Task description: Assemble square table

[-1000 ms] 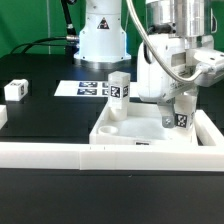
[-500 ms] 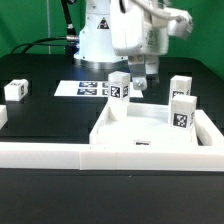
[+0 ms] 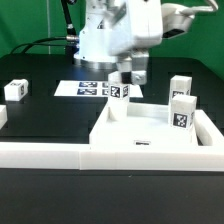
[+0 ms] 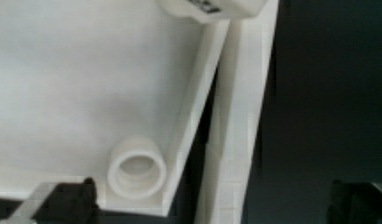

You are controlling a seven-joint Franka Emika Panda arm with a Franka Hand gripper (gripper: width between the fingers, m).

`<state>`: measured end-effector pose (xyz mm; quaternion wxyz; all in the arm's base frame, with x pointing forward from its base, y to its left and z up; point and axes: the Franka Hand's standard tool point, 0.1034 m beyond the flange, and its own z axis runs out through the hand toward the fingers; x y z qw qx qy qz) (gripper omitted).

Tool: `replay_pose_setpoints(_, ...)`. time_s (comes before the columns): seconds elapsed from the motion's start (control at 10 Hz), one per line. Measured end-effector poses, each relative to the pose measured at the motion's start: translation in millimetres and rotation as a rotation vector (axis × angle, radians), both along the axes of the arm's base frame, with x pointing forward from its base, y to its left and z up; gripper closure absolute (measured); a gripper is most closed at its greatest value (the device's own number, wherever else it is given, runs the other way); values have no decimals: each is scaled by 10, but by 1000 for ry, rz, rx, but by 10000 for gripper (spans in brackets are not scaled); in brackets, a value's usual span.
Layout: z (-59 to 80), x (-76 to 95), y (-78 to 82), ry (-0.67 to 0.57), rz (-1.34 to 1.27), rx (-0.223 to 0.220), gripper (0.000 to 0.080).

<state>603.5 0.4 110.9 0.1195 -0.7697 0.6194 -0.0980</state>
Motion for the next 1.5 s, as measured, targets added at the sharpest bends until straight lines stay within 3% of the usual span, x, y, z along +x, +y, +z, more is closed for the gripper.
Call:
replay_pose_setpoints(0.3, 66, -432, -892, -21, 440, -170, 151)
replay_pose_setpoints(0.4, 44, -483, -1066, -29, 504, -240, 151)
replay_pose_setpoints(0.6, 40, -463, -1008, -25, 638, -279, 151)
replay_pose_setpoints(0.9, 22, -499, -1075, -20, 842, -347, 151)
replay_pose_setpoints(1.0, -103, -740, -1304, 4, 890, -337, 151)
replay_pose_setpoints(1.1, -291, -1030, -1567, 55, 984, -360, 151)
replay_pose_setpoints(1.2, -441, -1243, -1709, 106, 1059, -364, 151)
replay_pose_setpoints(1.4, -477, -1540, -2138, 157, 1212, -403, 151)
replay_pose_setpoints(1.5, -498, -1637, -2263, 163, 1285, -416, 151)
